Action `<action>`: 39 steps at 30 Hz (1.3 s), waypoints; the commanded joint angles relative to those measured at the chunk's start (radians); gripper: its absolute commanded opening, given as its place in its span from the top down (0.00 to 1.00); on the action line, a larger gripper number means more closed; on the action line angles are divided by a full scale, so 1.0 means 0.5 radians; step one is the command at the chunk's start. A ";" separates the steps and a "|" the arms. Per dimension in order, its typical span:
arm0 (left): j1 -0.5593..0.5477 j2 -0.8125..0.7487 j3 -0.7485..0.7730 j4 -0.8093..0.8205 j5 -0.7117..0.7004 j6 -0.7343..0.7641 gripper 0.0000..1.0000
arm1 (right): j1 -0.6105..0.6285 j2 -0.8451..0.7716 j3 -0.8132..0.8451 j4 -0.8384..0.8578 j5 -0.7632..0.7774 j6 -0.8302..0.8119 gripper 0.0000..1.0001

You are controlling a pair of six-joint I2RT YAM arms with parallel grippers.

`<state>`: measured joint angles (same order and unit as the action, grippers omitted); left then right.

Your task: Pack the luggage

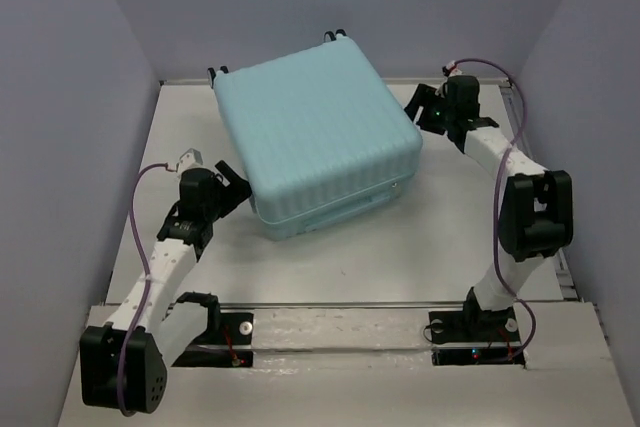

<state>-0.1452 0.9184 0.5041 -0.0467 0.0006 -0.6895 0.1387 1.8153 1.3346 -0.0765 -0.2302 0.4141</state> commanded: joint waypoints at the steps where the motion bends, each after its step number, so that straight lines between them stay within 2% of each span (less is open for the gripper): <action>1: -0.118 -0.143 0.305 0.379 0.432 -0.032 0.10 | 0.030 -0.473 0.160 -0.080 -0.503 0.009 0.26; 4: -0.112 -0.208 0.317 0.354 0.355 -0.005 0.09 | 0.005 -0.758 0.028 -0.080 -0.451 -0.046 0.32; 7: -0.102 -0.223 0.305 0.348 0.361 0.008 0.09 | 0.005 -1.099 -0.300 -0.016 -0.484 -0.058 0.59; 8: -0.093 -0.220 0.287 0.348 0.373 0.014 0.09 | 0.005 -1.194 -0.428 0.027 -0.512 -0.037 0.74; 9: -0.093 -0.226 0.274 0.348 0.376 0.017 0.09 | 0.005 -1.392 -0.715 0.137 -0.582 -0.018 0.85; 11: -0.087 -0.247 0.225 0.345 0.346 0.020 0.10 | 0.026 -1.574 -0.990 0.315 -0.644 -0.009 0.88; 15: -0.035 -0.342 0.197 0.262 0.190 0.060 0.13 | 0.063 -1.982 -1.567 0.465 -0.681 0.028 0.90; 17: 0.002 -0.458 0.207 0.198 0.055 0.078 0.19 | 0.063 -2.151 -1.772 0.472 -0.592 0.007 0.80; 20: 0.002 -0.548 0.213 0.189 0.093 0.084 0.31 | 0.063 -2.170 -1.859 0.484 -0.387 -0.058 0.56; 22: 0.002 -0.539 0.207 0.167 0.170 0.081 0.33 | 0.063 -2.039 -1.841 0.512 -0.273 -0.086 0.52; 26: 0.002 -0.557 0.066 0.158 0.360 0.057 0.36 | 0.063 -1.842 -1.871 0.732 -0.119 -0.135 0.52; 30: 0.002 -0.579 -0.072 0.164 0.480 0.072 0.38 | 0.063 -1.631 -1.862 1.023 -0.248 -0.221 0.52; 32: 0.002 -0.567 -0.134 0.173 0.548 0.078 0.38 | 0.063 -1.465 -1.795 1.027 -0.331 -0.297 0.54; 39: -0.001 -0.579 -0.247 0.235 0.668 0.023 0.43 | 0.063 -1.268 -1.694 1.141 -0.390 -0.395 0.59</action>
<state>-0.1482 0.6415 0.3965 0.0181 0.2413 -0.6640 0.1650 1.1500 0.4080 0.3782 -0.3977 0.2813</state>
